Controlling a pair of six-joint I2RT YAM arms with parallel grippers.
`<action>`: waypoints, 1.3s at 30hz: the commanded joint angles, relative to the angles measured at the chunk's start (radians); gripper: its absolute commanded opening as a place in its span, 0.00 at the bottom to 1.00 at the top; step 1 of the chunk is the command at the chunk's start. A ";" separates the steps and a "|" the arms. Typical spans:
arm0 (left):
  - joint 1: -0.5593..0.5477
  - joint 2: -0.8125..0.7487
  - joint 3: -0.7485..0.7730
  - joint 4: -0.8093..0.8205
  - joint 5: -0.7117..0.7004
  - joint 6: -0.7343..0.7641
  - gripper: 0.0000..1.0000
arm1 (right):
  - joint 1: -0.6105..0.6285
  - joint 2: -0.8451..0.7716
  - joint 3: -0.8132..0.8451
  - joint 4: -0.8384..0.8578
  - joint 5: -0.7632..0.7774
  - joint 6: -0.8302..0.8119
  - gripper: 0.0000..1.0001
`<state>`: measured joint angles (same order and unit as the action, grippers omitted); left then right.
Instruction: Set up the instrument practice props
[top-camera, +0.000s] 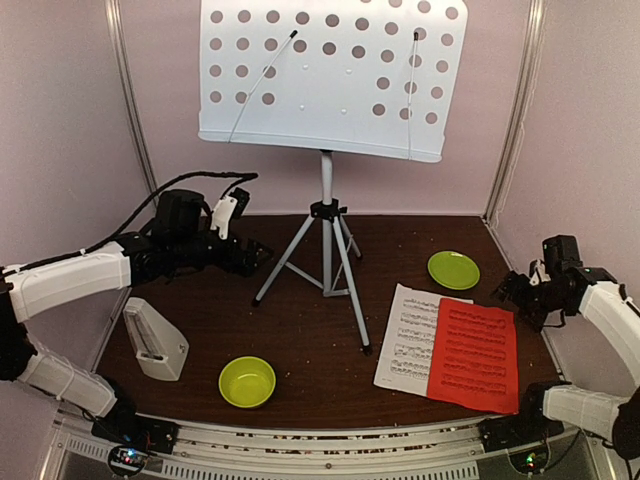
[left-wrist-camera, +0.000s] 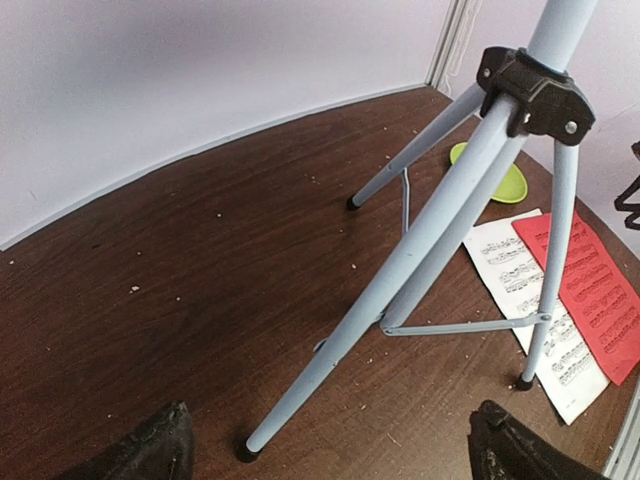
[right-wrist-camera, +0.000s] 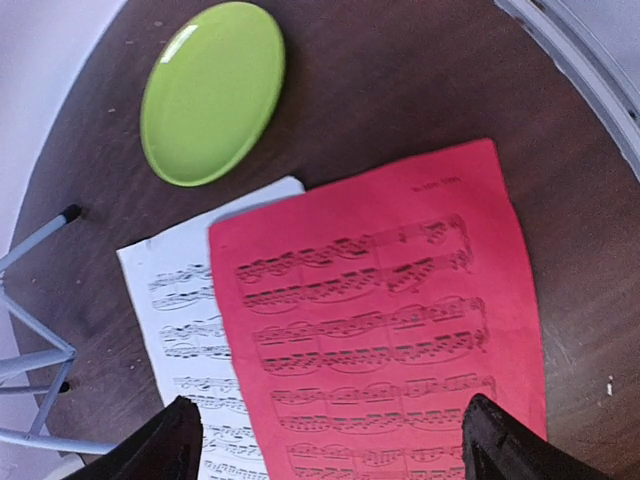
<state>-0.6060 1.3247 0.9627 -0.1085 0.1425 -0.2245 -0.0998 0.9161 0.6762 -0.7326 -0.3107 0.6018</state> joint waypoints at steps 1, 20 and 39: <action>-0.008 0.011 0.006 0.015 0.049 0.028 0.98 | -0.129 0.045 -0.050 -0.074 0.002 -0.024 0.90; -0.064 0.019 -0.016 0.037 0.126 0.128 0.98 | -0.205 0.345 -0.185 0.224 -0.024 0.068 0.88; -0.306 0.110 0.000 -0.012 0.117 0.245 0.83 | -0.196 0.447 -0.314 0.589 -0.416 0.129 0.53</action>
<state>-0.8413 1.3941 0.9112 -0.1108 0.2687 -0.0494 -0.3046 1.3190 0.4068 -0.0731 -0.6975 0.7223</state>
